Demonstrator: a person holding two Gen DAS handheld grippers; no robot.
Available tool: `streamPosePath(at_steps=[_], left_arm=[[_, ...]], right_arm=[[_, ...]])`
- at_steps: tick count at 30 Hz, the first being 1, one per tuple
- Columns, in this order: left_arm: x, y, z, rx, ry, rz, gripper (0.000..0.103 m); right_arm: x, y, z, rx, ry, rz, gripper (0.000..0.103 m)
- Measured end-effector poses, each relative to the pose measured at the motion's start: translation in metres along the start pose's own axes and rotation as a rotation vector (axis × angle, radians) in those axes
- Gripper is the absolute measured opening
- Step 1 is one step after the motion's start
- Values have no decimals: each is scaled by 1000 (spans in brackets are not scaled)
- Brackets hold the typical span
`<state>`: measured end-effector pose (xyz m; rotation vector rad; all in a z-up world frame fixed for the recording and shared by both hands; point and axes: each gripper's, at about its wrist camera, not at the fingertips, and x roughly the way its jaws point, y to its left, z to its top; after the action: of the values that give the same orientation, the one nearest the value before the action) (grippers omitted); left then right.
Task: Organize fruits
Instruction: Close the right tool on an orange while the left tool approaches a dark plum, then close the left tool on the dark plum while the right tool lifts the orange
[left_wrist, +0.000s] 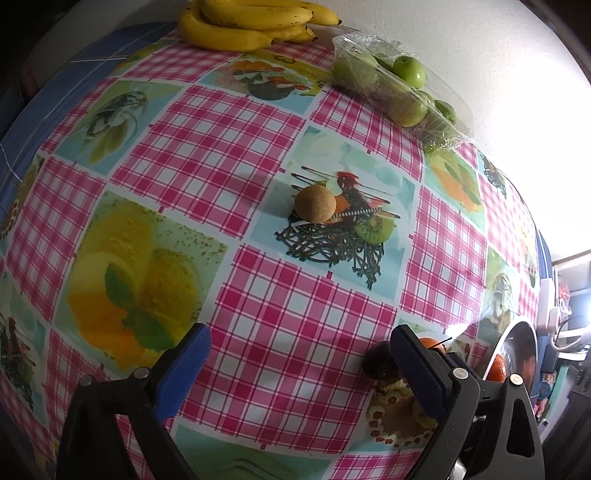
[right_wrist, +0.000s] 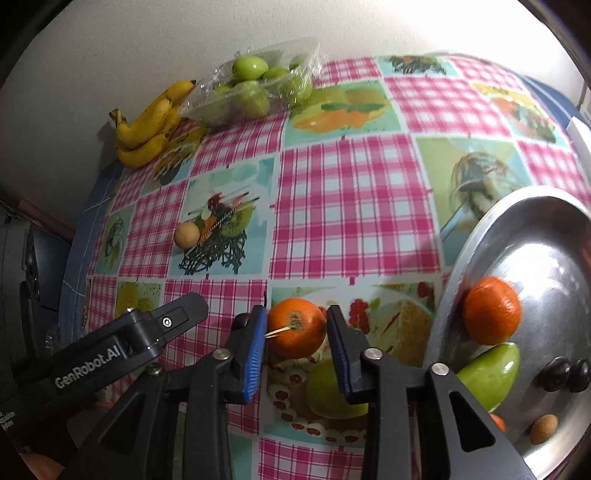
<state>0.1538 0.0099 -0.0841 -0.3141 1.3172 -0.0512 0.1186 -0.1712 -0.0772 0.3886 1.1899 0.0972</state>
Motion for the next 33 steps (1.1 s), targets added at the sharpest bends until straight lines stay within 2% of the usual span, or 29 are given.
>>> streamPosePath(at_steps=[11,21,33], left_arm=[[1,-4,-1,6,2,-29,98],[10,-18,-5,35,26,-106,82],[11,-50,-20,176,22,-85,70]], right_arm=[[3,5,-1,-28,-11,-5,37],[-28,-8,-5,6,-15,-21,37],[-69,-34,-9,69,-73,-25,37]])
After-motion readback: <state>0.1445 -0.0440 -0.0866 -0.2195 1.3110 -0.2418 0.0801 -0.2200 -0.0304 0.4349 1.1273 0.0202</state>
